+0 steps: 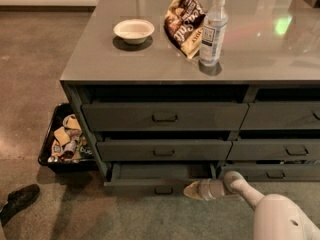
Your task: Close bottom drawer
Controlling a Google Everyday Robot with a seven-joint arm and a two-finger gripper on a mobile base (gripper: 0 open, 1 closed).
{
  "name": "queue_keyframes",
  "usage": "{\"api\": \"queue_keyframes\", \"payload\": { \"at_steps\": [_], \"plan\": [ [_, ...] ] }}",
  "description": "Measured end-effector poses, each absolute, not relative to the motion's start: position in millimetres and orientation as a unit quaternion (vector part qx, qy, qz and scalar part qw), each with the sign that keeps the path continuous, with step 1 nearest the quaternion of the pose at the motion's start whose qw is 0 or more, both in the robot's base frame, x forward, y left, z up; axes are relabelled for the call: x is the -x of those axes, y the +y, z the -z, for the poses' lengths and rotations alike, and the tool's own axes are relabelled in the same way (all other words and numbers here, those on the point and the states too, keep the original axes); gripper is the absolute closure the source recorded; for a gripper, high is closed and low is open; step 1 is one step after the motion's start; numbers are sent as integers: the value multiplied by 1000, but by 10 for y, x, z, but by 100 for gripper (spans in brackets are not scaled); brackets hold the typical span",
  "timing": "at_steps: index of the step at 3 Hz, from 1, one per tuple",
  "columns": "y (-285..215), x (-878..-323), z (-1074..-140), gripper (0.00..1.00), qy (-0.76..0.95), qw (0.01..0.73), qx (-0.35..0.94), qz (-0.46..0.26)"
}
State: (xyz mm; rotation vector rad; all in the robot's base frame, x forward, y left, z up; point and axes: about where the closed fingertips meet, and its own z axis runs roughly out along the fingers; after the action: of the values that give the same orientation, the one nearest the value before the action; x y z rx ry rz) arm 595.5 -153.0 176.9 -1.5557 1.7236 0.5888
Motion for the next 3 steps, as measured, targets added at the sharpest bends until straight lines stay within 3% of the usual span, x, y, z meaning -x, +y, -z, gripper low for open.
{"api": "queue_keyframes", "payload": {
  "at_steps": [2,3],
  "plan": [
    [-1516,-6016,-1741,14,671,365,602,-231],
    [-1535,-6043,-1688,0,671,364,600,-238]
  ]
}}
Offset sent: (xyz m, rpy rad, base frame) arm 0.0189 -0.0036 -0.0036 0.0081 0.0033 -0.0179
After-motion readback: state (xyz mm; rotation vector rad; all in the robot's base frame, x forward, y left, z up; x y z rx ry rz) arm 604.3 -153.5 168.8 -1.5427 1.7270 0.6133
